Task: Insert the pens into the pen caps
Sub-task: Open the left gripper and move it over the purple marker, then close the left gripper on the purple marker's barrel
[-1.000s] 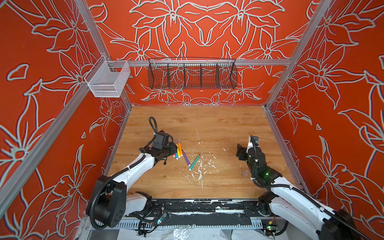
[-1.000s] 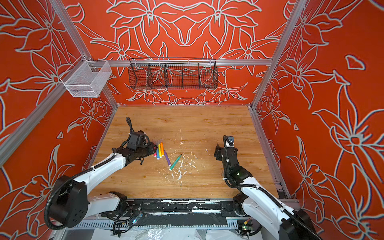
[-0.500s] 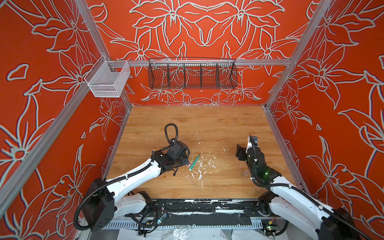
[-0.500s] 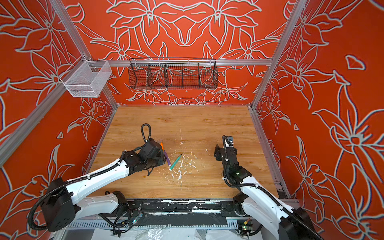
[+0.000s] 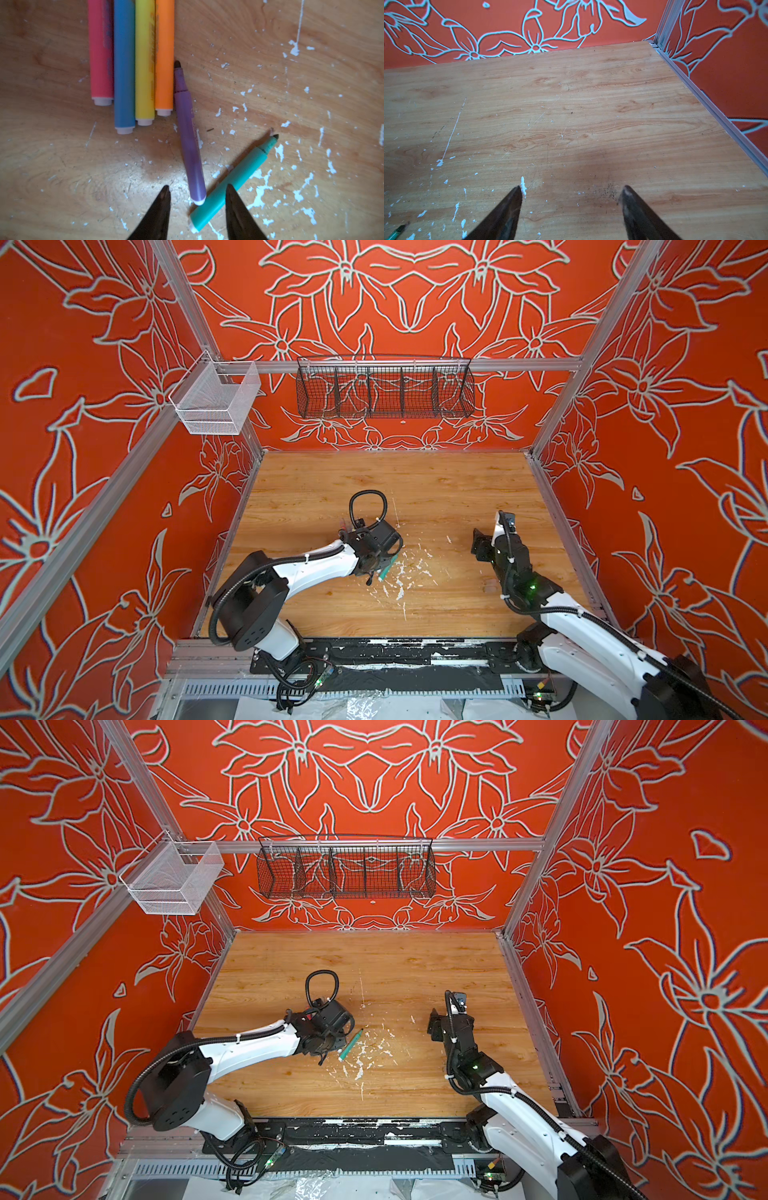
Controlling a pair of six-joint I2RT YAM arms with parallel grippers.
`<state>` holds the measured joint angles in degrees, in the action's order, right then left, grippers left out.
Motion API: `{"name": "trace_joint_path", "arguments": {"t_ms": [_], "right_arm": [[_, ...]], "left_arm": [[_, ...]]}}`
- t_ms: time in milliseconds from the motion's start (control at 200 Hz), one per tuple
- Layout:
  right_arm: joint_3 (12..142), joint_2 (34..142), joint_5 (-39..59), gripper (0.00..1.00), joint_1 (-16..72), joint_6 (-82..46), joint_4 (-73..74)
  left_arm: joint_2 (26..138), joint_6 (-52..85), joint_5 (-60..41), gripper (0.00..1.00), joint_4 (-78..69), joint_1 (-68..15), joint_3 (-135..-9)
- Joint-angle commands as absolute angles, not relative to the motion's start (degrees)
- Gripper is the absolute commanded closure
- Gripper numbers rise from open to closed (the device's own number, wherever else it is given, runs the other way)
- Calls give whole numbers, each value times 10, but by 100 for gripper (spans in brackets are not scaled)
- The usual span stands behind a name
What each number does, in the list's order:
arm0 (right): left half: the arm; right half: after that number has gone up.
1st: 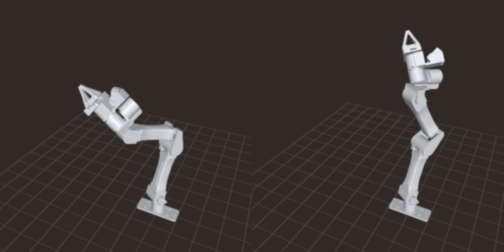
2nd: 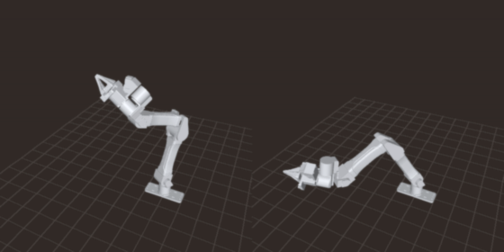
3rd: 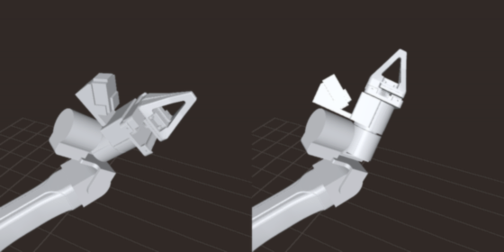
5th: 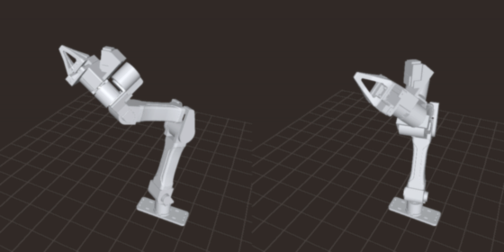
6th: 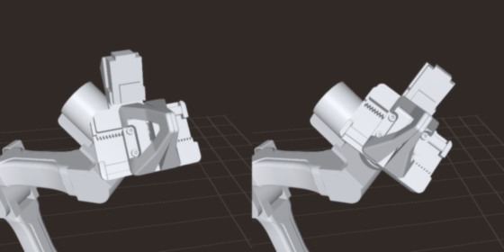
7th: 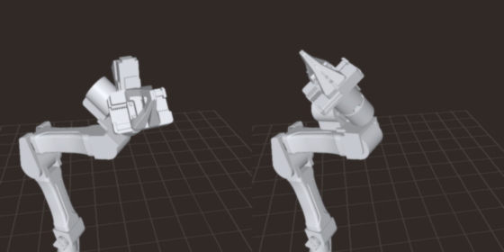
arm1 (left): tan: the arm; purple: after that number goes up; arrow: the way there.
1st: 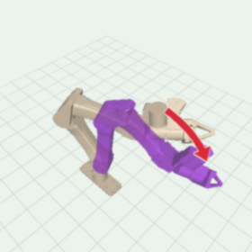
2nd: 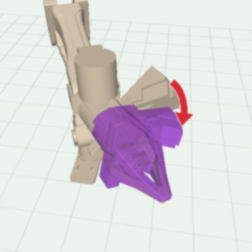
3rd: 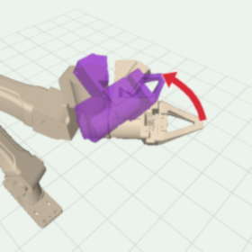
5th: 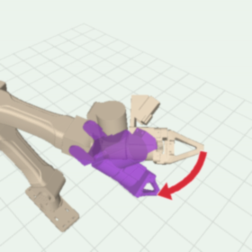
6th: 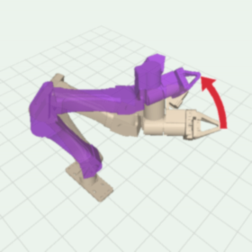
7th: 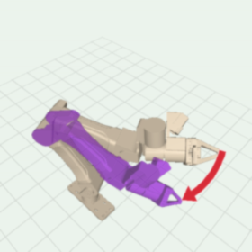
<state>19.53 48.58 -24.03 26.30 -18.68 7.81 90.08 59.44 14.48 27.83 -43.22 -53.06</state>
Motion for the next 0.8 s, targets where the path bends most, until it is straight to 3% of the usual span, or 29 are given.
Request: {"name": "trace_joint_path", "arguments": {"t_ms": [0,220,676,791], "right_arm": [[192,486,-232,23,261,-186,87],[192,486,-229,23,261,-185,88],[192,486,-227,23,261,-184,89],[191,485,-227,23,261,-184,89]], "left_arm": [[938,616,175,59,308,-435,-556],[1012,626,199,59,319,-434,-586],[1070,630,199,94,319,-434,-602],[1066,609,184,98,305,-434,-606]]}}
